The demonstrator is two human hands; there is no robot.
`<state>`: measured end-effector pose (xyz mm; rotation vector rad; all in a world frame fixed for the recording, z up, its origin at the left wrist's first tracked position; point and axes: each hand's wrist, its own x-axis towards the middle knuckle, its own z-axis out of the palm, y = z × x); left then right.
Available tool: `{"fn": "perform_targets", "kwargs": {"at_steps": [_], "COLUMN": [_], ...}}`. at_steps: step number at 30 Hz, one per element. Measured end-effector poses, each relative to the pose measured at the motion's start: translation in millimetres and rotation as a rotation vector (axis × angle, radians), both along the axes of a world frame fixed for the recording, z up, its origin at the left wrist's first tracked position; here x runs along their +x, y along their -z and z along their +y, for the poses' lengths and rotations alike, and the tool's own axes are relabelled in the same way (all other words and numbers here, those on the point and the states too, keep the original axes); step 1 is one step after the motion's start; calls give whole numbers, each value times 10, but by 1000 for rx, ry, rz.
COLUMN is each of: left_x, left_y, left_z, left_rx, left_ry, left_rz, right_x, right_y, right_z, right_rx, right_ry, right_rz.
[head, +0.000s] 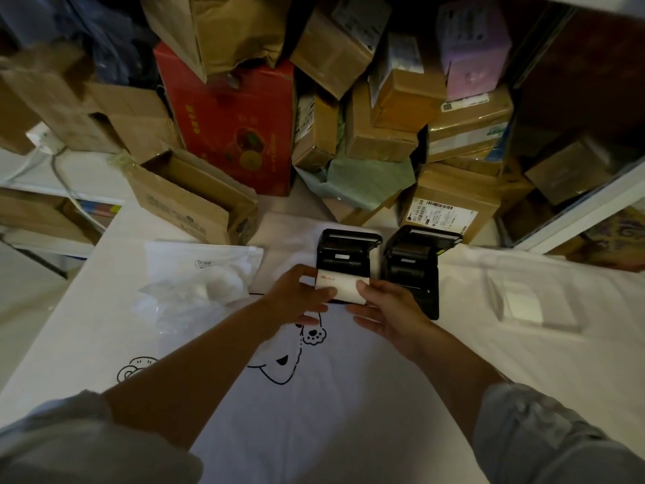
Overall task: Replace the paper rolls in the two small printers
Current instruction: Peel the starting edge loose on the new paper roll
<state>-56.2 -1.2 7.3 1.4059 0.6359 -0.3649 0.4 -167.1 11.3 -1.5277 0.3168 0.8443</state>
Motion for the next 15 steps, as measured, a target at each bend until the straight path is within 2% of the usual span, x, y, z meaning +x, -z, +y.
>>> {"fn": "perform_targets", "kwargs": {"at_steps": [3,12,15], "left_x": [24,16,24], "left_y": [-15,-109,-145], "left_z": [-41,57,63], "left_rx": [-39,-37,29], "left_ry": [-55,47,63], "left_rz": [-5,-103,-133], "right_x": [-2,63,81], "right_y": [12,-80,-102], "right_z": [-6,1,5], "right_rx": [31,85,93], "right_ry": [-5,-13,-20], "right_rz": [-6,-45,-56]}}
